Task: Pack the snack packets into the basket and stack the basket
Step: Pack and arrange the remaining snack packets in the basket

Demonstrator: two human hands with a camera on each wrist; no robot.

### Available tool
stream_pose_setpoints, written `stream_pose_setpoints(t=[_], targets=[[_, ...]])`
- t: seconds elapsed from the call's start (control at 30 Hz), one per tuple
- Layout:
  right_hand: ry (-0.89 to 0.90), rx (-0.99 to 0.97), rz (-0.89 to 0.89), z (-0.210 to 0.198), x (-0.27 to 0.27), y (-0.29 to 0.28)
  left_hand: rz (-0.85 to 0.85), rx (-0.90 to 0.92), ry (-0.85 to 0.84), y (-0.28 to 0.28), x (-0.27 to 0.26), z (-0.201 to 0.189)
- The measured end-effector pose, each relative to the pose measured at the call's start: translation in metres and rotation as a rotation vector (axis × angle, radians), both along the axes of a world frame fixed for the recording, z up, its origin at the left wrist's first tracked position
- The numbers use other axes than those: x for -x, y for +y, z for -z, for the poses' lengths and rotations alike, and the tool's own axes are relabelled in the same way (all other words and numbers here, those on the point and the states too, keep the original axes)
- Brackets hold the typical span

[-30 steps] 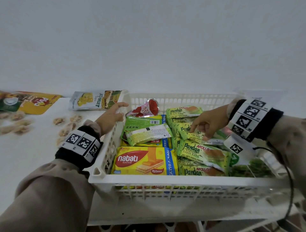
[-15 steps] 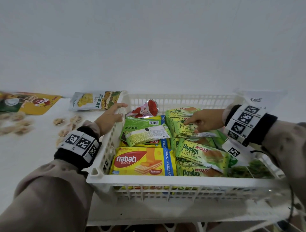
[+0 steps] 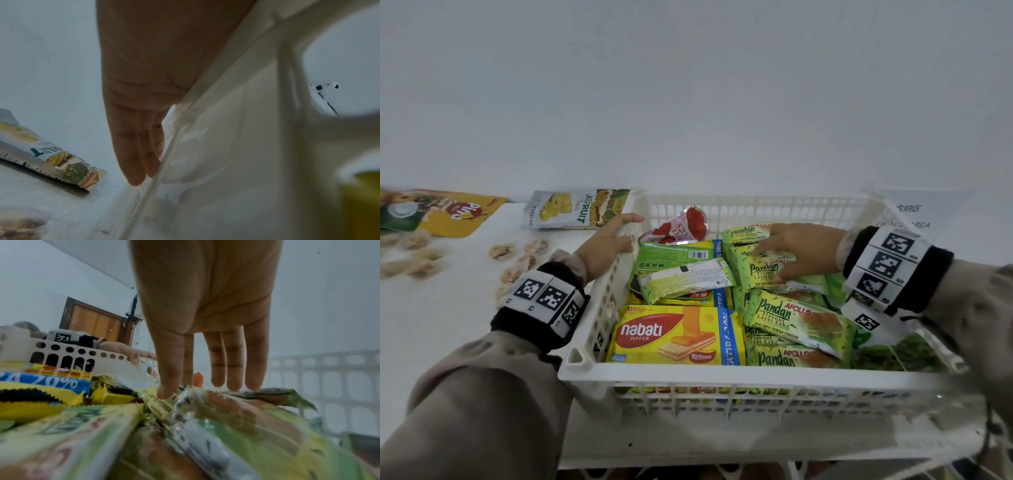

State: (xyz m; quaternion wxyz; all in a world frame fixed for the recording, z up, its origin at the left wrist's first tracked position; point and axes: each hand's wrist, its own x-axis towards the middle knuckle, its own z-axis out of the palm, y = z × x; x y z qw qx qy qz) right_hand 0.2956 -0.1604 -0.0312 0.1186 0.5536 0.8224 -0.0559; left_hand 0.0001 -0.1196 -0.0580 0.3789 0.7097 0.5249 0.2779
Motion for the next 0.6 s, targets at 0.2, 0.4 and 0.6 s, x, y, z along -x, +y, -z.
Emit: stream_pose_setpoints(t=[0.2,0.4,0.6], targets=[[-0.078,0.123,-0.126,0.006,0.012,-0.007,-0.004,0.007,0.005,0.002,0.0,0.001],[0.022,0.051,-0.037,-0.013,0.005,-0.016,-0.01,0.009,0.014,0.001,0.0,0.0],[-0.175,0.291,-0.09,0.006,0.015,-0.045,-0.012,0.009,0.024,0.001,0.0,-0.001]])
